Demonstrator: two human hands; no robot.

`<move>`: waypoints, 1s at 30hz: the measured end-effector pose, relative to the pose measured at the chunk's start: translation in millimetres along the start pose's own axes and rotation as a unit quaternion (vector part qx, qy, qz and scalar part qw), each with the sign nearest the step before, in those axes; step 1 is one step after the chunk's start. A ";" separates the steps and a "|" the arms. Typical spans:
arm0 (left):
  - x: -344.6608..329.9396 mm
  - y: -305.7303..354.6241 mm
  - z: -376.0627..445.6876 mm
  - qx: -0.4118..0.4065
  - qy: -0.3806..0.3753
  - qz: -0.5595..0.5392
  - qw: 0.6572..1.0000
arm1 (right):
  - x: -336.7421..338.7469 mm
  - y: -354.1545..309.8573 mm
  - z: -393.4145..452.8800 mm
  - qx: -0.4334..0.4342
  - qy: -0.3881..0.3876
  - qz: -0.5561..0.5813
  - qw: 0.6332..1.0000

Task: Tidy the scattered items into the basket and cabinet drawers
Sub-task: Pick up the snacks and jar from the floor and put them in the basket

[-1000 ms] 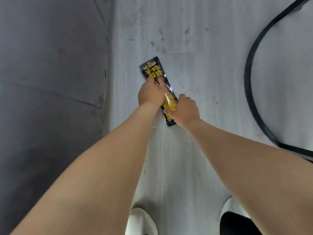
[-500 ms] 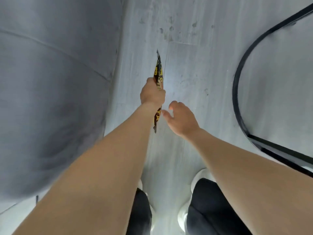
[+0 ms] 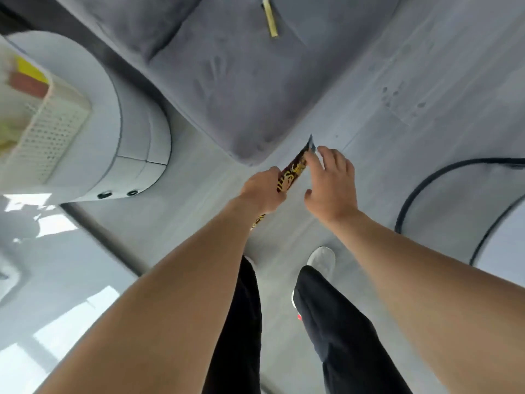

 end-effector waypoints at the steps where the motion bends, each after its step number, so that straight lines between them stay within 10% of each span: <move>1: 7.6 -11.3 -16.9 0.009 -0.002 -0.011 1.000 | 8.6 -21.5 -1.9 0.030 0.010 -0.017 0.999; 12: 107.9 -208.1 -187.3 0.095 0.063 -0.079 0.990 | -7.4 -310.4 -6.1 0.252 -0.232 -0.072 0.937; 30: 327.4 -448.7 -223.4 0.253 0.286 -0.020 0.924 | 29.4 -583.5 161.7 0.376 -0.073 -0.077 0.920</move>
Point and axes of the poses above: each hand's wrist, its own z-axis towards the middle knuckle, its own x-axis out of the back of the hand, y = z × x, the point moved 8 cm from there along z, towards the middle knuckle, and after that the axes turned 3 degrees about -x, right-handed, at the moved point
